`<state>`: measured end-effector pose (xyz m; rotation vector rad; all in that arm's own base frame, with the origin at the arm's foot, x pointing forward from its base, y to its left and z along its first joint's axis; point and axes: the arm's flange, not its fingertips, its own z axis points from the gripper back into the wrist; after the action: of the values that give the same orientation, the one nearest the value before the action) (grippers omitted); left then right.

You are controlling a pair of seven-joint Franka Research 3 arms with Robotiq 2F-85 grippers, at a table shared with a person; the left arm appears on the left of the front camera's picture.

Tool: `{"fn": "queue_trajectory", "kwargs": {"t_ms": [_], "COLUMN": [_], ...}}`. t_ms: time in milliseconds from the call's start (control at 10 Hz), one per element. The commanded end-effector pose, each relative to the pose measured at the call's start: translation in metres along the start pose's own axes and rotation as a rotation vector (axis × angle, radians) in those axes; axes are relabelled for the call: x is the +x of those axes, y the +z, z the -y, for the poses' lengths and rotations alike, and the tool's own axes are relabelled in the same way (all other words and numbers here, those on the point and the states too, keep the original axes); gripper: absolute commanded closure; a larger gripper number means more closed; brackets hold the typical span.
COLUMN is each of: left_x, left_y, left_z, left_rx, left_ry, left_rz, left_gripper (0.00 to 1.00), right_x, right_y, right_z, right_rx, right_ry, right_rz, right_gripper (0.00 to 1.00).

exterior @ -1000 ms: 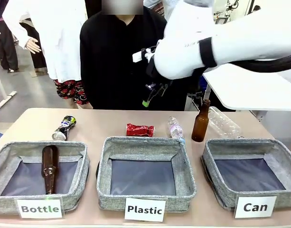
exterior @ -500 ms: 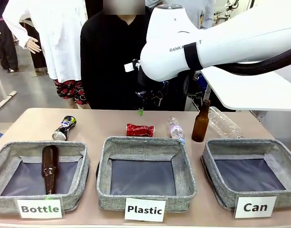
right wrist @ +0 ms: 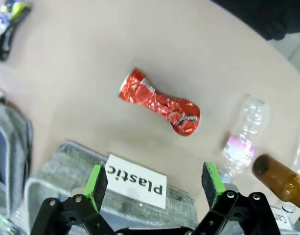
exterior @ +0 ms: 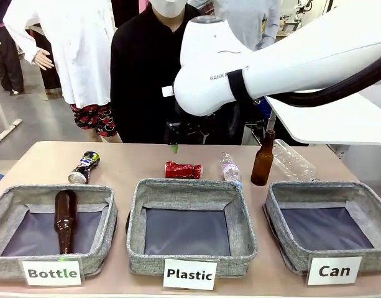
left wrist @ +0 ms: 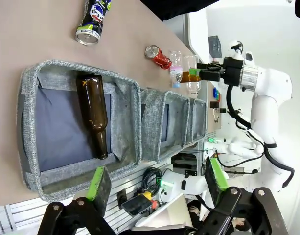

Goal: Sort the can waste into the basket.
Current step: Pick up the can waste from the table and place it in the right Fabric basket.

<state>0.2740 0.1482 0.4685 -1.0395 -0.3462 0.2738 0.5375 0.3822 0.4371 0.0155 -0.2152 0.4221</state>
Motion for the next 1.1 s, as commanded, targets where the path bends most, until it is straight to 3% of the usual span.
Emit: {"fn": "queue_trajectory", "kwargs": {"t_ms": [0,200,300,400,500,600,800,1000], "left_x": [0.000,0.000,0.000,0.000,0.000,0.000,0.000,0.000], "left_y": [-0.001,-0.001,-0.001,-0.001,-0.001,-0.001,-0.001,-0.001], "left_z": [0.002,0.002,0.002,0.002,0.002,0.002,0.002,0.002], "left_rx": [-0.009,-0.009,-0.009,-0.009,-0.009,-0.009,-0.009,-0.009], "left_ry": [0.009,0.009,0.009,0.009,0.009,0.009,0.009,0.009], "left_rz": [0.013,0.013,0.013,0.013,0.013,0.013,0.013,0.013], "left_gripper": [0.00,0.00,0.00,0.00,0.00,0.00,0.00,0.00], "right_x": [0.019,0.020,0.020,0.021,0.020,0.021,0.020,0.018], "right_y": [-0.015,-0.007,-0.008,-0.022,-0.033,-0.041,-0.049,-0.055], "right_z": [-0.003,0.001,-0.001,0.000,0.001,0.000,0.003,0.003], "right_rx": [-0.035,0.006,0.055,0.083,0.103,0.143,0.183,0.248], "right_ry": [-0.067,0.024,0.147,0.557,0.867,1.099,1.346,1.421], "right_rz": [-0.004,0.067,0.041,-0.068,-0.131,-0.095,-0.057,-0.064], "right_gripper": [0.00,0.00,0.00,0.00,0.00,0.00,0.00,0.00]}}
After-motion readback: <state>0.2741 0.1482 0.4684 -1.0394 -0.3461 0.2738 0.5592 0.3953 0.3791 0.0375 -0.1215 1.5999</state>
